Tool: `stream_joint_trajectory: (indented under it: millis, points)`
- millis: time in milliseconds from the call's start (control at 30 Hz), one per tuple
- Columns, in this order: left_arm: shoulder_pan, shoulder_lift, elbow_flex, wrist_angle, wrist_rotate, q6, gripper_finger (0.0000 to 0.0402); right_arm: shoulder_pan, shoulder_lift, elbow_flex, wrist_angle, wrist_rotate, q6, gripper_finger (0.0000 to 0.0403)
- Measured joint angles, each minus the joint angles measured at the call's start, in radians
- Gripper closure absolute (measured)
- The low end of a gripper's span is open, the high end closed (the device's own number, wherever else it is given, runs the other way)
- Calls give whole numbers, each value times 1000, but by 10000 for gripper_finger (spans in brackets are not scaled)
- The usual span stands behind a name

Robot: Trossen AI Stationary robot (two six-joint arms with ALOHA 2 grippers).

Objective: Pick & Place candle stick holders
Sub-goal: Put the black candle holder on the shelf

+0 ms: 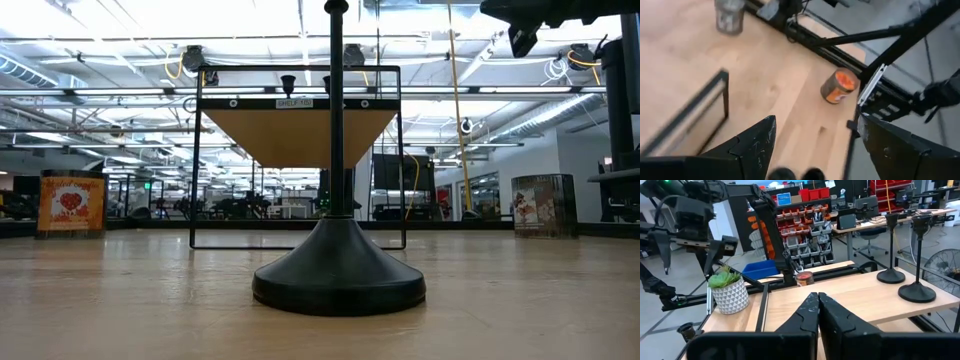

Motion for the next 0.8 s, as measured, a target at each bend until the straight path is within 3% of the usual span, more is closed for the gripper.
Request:
stream_joint_trajectory:
  millis: [267, 600, 800]
  points:
    - [-4, 19, 2, -81, 58, -330, 110, 0, 0, 0, -1, 0, 0, 403]
    - [17, 127, 0, -138, 277, -556, 110, 0, 0, 0, -7, 0, -1, 403]
    - [21, 142, 0, -138, 308, -604, 110, 0, 0, 0, -10, 0, 0, 403]
